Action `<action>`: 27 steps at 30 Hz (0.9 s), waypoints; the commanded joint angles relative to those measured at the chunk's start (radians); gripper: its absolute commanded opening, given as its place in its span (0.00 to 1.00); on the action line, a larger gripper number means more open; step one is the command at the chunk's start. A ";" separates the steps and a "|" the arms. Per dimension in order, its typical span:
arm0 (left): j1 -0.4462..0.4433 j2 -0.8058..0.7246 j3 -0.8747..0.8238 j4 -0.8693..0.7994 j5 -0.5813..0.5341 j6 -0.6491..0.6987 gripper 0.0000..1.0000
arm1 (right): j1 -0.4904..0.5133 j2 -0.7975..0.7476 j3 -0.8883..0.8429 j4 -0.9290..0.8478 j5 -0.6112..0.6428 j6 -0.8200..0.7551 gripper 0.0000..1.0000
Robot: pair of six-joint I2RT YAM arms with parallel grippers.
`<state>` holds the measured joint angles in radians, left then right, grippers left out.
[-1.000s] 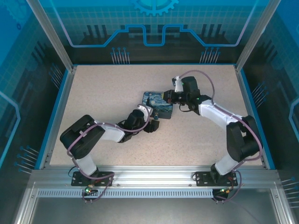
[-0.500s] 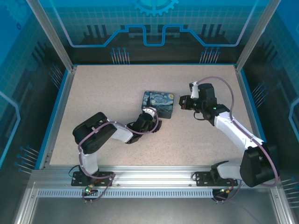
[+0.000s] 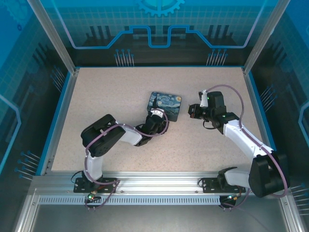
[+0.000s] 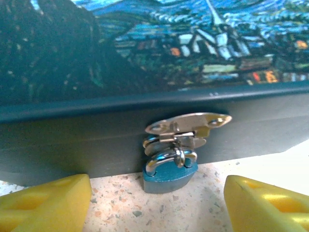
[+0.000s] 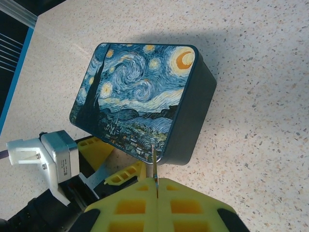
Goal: Unlock the padlock with the key
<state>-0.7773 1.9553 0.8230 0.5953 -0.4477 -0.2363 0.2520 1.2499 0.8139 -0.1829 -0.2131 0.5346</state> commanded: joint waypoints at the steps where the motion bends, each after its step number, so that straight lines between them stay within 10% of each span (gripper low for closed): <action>1: -0.003 0.028 0.038 0.001 -0.055 -0.005 0.73 | -0.014 0.004 -0.022 0.009 -0.013 0.005 0.00; 27: 0.006 0.033 0.075 0.033 0.026 0.026 0.19 | -0.012 -0.048 -0.083 0.002 -0.011 -0.011 0.00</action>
<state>-0.7750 2.0174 0.8970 0.6342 -0.4519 -0.2073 0.2520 1.2171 0.7460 -0.1795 -0.2165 0.5339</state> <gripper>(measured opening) 0.241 0.048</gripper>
